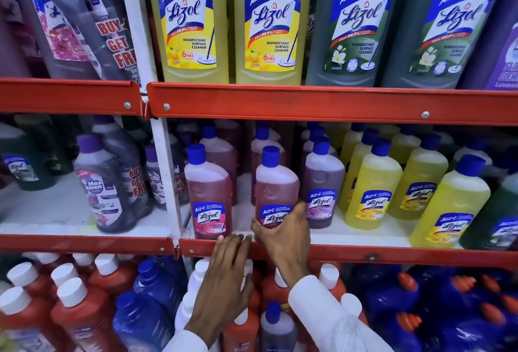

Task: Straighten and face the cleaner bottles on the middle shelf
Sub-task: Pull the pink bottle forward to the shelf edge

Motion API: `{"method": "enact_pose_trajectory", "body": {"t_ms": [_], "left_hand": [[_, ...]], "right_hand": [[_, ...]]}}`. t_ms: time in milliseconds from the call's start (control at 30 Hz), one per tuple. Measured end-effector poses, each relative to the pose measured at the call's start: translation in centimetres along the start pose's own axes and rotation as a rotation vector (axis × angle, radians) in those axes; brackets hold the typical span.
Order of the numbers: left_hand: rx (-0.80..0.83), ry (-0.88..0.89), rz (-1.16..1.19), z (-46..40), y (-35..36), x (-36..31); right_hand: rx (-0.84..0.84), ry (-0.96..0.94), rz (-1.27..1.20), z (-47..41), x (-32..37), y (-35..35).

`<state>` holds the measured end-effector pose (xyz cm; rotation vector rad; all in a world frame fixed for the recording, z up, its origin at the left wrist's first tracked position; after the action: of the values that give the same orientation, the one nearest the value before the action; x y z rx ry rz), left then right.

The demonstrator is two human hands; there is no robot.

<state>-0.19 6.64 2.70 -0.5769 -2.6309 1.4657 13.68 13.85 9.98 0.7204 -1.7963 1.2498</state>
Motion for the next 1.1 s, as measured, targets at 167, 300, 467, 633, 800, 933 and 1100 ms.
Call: {"method": "enact_pose_trajectory", "body": {"t_ms": [167,300,467,633,800,933,1100], "left_hand": [[-0.02,-0.029,0.01,-0.3,-0.2,-0.3],[-0.031,-0.048,0.02,-0.3,-0.2,-0.3],[-0.06,-0.068,0.032,-0.4,-0.5,-0.8],[-0.073,-0.08,0.027,-0.7,-1.0,-1.5],[-0.044,-0.1,-0.002,-0.5,-0.6,-1.4],[-0.022,-0.112,-0.01,-0.5,-0.3,-1.2],[-0.033,-0.111,-0.029,-0.7,-0.3,-1.6]], "right_hand": [[0.046,-0.003,-0.006,0.3,-0.1,0.1],[0.001,-0.085,-0.087,1.0,-0.3,-2.3],[-0.259,-0.156,-0.218,-0.6,-1.6,-7.6],[-0.269,-0.037,0.009,-5.2,-2.0,-6.7],[-0.175,0.007,-0.041,-6.8,-2.6,-5.0],[-0.167,0.013,-0.029,-6.8,-3.2,-5.1],[-0.199,0.016,0.016,-6.0,-4.1,-6.1]]}}
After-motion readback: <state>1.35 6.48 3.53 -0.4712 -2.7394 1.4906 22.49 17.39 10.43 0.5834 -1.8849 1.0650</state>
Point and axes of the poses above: each hand's wrist, its own z-axis away from the middle knuckle, its own y-axis out of the palm, x = y × z, the point moved 8 cm from there along -z, towards the middle knuckle, and after that the axes turned 10 degrees about y, right-handed, at the moved point
